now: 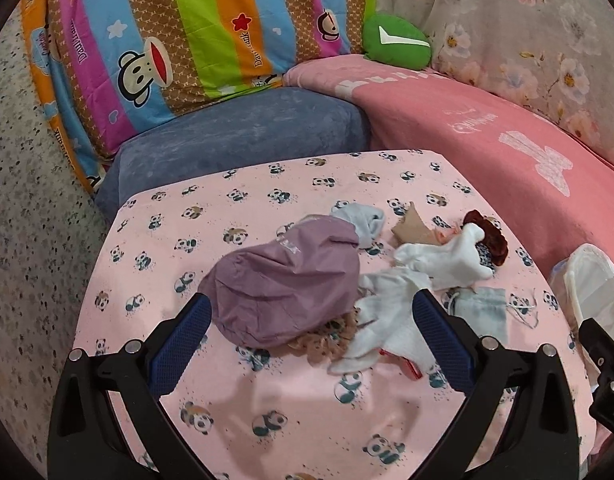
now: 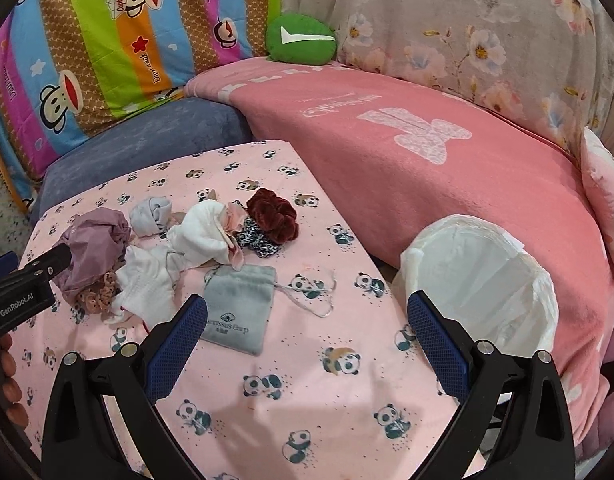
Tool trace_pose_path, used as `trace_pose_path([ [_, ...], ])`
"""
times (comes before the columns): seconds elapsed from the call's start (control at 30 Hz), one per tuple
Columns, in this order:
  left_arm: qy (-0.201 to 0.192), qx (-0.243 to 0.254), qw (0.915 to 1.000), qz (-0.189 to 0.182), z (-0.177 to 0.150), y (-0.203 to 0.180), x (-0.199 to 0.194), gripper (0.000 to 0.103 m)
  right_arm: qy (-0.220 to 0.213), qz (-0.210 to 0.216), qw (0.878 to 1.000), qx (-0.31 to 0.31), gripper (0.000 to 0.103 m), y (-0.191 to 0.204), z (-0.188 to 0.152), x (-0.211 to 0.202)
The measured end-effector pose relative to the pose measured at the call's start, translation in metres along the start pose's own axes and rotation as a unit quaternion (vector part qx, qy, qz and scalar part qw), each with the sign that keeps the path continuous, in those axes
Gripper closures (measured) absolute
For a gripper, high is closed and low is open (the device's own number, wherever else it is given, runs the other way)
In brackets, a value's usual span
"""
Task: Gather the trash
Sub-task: 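Grasp the purple cap with the left tool while the right tool grasps the white glove, then carry the purple cap and white glove over the white trash bin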
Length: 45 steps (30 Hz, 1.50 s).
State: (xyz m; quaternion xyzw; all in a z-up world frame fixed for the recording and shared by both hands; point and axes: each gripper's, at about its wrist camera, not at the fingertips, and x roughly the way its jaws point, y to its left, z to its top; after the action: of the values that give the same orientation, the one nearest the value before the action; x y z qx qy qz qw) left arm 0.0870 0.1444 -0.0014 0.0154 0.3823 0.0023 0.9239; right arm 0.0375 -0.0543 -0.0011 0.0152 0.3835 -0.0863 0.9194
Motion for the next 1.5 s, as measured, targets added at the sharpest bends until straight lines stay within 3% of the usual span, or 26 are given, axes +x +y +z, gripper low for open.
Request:
trace_pose_path([
  [0.37, 0.036, -0.039, 0.9982, -0.029, 0.026, 0.034, 0.053, 0.008, 0.019, 0.056, 0.998, 0.002, 0.005, 0.047, 0.035, 0.056],
  [0.53, 0.060, -0.044, 0.9956, -0.058, 0.026, 0.037, 0.070, 0.023, 0.031, 0.066, 0.997, -0.014, 0.007, 0.073, 0.044, 0.085],
  [0.7, 0.078, -0.049, 0.9919, -0.088, 0.024, 0.038, 0.078, 0.051, 0.045, 0.072, 0.996, -0.033, 0.022, 0.090, 0.047, 0.107],
  [0.83, 0.083, -0.050, 0.9890, -0.111, 0.023, 0.038, 0.079, 0.083, 0.062, 0.079, 0.994, -0.044, 0.051, 0.099, 0.045, 0.124],
  [0.87, 0.082, -0.048, 0.9888, -0.115, 0.024, 0.038, 0.078, 0.092, 0.068, 0.081, 0.993, -0.046, 0.062, 0.100, 0.045, 0.128],
  [0.9, 0.079, -0.046, 0.9886, -0.119, 0.024, 0.038, 0.076, 0.095, 0.073, 0.084, 0.993, -0.047, 0.075, 0.101, 0.044, 0.131],
  [0.97, 0.071, -0.043, 0.9891, -0.122, 0.028, 0.039, 0.071, 0.097, 0.076, 0.090, 0.992, -0.047, 0.088, 0.102, 0.043, 0.132],
  [1.27, 0.019, -0.018, 0.9904, -0.136, 0.055, 0.025, 0.027, 0.098, 0.034, 0.108, 0.993, -0.037, 0.092, 0.091, 0.057, 0.085],
  [1.5, -0.017, 0.036, 0.9849, -0.169, 0.070, -0.027, -0.007, 0.098, -0.014, 0.078, 0.997, -0.007, 0.092, 0.051, 0.072, 0.029],
])
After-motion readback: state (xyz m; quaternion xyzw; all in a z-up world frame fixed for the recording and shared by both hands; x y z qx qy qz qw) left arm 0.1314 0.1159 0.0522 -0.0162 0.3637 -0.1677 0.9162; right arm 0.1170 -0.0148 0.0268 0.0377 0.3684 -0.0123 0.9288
